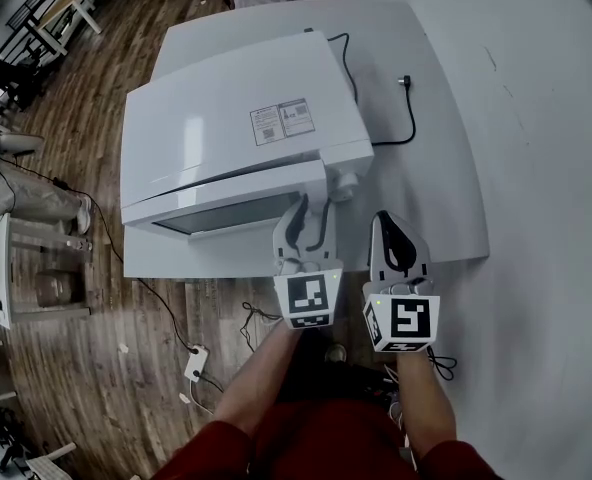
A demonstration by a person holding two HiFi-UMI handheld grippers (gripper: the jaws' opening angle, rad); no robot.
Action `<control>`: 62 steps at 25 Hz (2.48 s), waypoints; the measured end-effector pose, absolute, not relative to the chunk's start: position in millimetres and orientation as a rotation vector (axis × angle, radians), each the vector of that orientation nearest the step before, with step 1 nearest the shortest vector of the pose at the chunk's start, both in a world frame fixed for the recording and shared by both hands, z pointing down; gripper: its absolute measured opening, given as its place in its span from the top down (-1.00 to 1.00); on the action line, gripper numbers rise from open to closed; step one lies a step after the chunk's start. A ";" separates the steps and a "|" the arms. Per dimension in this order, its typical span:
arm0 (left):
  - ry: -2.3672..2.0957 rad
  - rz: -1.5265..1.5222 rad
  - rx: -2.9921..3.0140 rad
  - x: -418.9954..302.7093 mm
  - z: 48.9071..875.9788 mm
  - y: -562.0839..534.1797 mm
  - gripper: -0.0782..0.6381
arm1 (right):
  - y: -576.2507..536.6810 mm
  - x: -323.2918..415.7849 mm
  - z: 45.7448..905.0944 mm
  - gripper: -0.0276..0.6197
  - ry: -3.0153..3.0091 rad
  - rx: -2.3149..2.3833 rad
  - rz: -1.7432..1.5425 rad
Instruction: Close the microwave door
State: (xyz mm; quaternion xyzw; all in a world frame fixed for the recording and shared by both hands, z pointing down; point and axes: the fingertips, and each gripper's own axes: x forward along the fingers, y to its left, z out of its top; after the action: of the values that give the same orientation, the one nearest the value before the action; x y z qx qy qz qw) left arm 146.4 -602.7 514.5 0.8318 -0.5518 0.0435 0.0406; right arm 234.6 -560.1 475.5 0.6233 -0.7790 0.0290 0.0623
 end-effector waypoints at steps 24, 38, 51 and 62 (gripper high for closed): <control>-1.612 0.182 2.614 144.0 513.8 -611.3 0.38 | -554.1 231.1 465.5 0.83 -2.341 1.897 0.056; -1.756 0.103 2.617 105.9 448.1 -545.6 0.39 | -499.9 211.5 416.1 0.83 -2.437 1.884 -0.052; -1.988 0.025 2.562 48.8 362.7 -428.3 0.63 | -415.6 180.3 343.6 0.83 -2.622 1.824 -0.160; -2.002 -0.062 2.556 12.6 319.4 -396.0 0.71 | -390.9 135.9 304.7 0.83 -2.681 1.759 -0.233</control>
State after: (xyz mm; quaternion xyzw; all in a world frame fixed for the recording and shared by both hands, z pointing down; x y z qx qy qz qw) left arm 12.6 -396.0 319.4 0.7860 -0.6157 -0.0190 -0.0525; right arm 135.9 -390.9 304.7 0.5467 -0.8334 -0.0723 -0.0368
